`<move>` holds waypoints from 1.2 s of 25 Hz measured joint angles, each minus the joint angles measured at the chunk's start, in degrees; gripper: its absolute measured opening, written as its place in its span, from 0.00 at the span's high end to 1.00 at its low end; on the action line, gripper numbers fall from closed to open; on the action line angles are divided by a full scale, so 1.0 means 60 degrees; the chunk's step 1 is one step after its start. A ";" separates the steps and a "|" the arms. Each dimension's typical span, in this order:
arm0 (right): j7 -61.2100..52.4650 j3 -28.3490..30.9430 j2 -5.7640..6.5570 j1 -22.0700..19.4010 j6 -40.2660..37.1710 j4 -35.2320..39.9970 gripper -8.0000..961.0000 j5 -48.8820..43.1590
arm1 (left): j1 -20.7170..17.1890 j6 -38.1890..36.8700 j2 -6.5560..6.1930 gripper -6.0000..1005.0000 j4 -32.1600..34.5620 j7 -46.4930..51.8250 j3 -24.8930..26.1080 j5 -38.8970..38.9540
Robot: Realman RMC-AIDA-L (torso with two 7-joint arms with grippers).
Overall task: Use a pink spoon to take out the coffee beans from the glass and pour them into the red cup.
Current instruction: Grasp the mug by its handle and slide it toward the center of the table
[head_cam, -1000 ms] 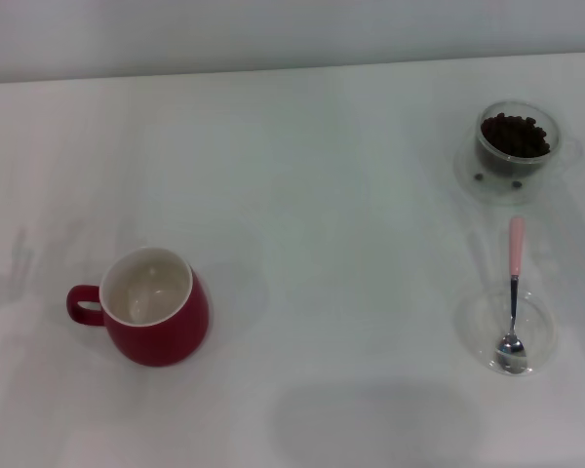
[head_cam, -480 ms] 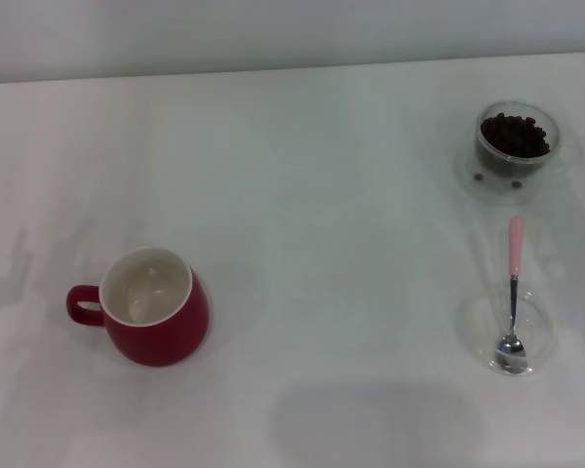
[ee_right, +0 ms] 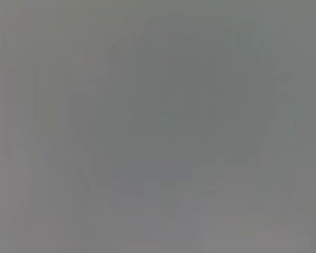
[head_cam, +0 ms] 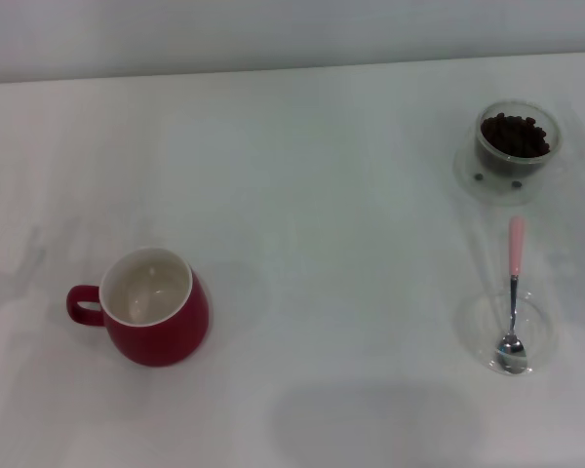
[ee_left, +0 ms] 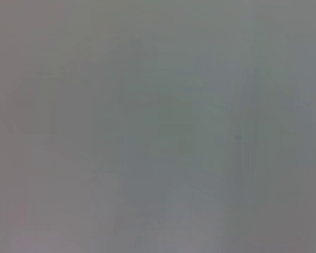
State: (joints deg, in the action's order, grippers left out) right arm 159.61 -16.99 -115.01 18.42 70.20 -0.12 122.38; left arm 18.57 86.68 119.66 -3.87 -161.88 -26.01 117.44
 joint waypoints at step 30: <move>-0.0458 -0.0043 0.0050 -0.0635 0.0749 -0.0038 0.09 -0.0212 | 0.0192 0.0225 -0.0036 0.11 -0.0364 0.0026 -0.0144 -0.0040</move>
State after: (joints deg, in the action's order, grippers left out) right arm 156.87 -17.25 -114.71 14.61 74.69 -0.35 121.11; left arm 19.72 88.03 119.44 -6.05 -161.73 -26.88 117.20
